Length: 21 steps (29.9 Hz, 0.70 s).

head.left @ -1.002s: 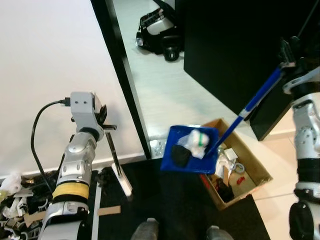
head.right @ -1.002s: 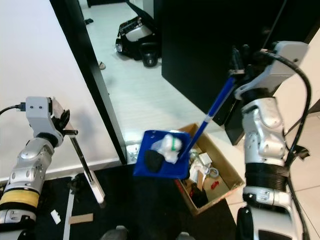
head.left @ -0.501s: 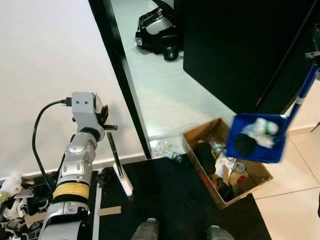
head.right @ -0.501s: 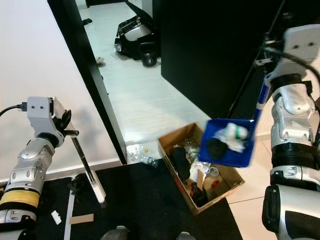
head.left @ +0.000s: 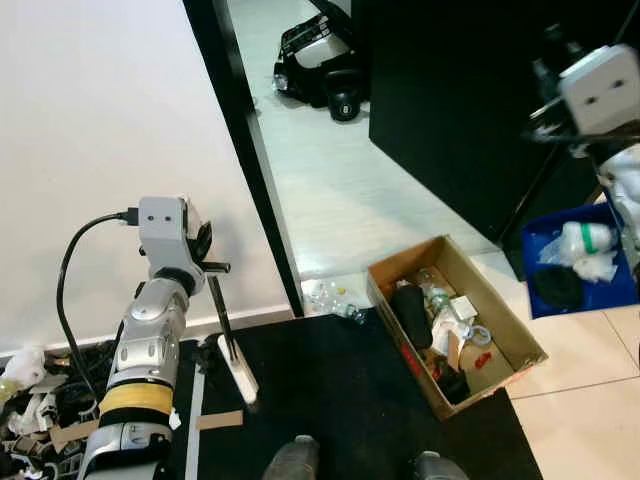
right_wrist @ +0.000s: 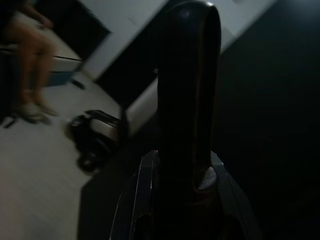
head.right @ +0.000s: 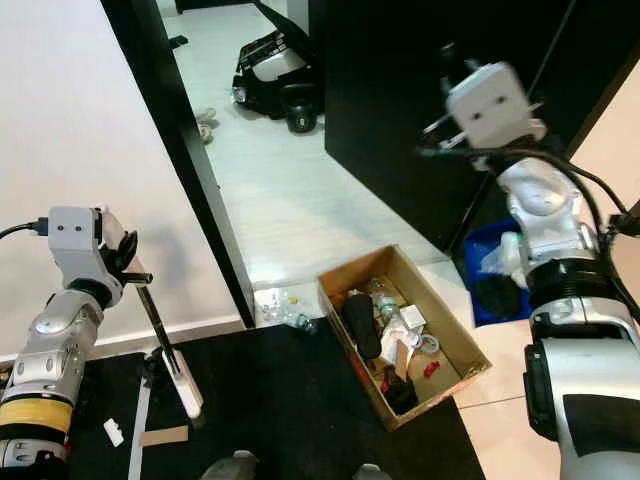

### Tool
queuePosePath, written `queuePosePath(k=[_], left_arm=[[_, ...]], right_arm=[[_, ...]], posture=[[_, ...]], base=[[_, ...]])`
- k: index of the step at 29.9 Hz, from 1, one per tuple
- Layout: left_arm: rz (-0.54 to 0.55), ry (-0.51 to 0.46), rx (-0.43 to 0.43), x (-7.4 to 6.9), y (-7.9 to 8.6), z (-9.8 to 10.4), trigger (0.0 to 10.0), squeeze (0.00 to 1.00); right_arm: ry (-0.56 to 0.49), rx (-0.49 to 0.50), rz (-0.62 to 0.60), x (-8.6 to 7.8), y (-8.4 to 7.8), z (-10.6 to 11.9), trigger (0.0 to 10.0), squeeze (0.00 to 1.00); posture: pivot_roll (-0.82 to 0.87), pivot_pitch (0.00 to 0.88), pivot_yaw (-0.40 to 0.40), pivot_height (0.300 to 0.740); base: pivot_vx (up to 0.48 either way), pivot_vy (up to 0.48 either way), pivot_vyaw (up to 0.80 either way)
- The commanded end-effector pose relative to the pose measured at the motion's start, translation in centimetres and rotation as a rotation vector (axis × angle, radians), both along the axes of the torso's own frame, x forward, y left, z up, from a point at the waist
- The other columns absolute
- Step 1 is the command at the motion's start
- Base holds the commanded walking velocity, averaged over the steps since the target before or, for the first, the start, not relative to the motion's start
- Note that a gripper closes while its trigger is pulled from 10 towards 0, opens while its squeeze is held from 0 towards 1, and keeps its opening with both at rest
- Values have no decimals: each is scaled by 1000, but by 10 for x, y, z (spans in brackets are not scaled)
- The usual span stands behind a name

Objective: Sweep floor

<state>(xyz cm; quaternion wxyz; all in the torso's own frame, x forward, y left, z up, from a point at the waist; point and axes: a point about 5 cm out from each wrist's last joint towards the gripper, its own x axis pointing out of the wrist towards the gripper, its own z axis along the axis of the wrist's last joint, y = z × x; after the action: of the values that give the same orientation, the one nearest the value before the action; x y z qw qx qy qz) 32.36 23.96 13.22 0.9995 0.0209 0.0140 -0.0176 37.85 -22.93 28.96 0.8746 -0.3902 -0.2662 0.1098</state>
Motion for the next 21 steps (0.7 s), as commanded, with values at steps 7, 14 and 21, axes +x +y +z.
queuePosePath(k=[7, 14, 21], left_arm=[[18, -22, 3, -6, 1, 3, 10000, 0], [30, -19, -1, -9, 2, 1, 10000, 0], [37, -20, -6, -10, 0, 0, 10000, 0]], right_arm=[[30, -109, 180, 2, 39, -15, 10000, 0], [63, -185, 288, -1, 63, -33, 10000, 0], [98, -283, 426, -10, 89, -59, 10000, 0]], posture=[[113, 123, 18, 740], [113, 125, 3, 740], [116, 126, -9, 740]], base=[[0, 0, 0], [0, 0, 0], [0, 0, 0]])
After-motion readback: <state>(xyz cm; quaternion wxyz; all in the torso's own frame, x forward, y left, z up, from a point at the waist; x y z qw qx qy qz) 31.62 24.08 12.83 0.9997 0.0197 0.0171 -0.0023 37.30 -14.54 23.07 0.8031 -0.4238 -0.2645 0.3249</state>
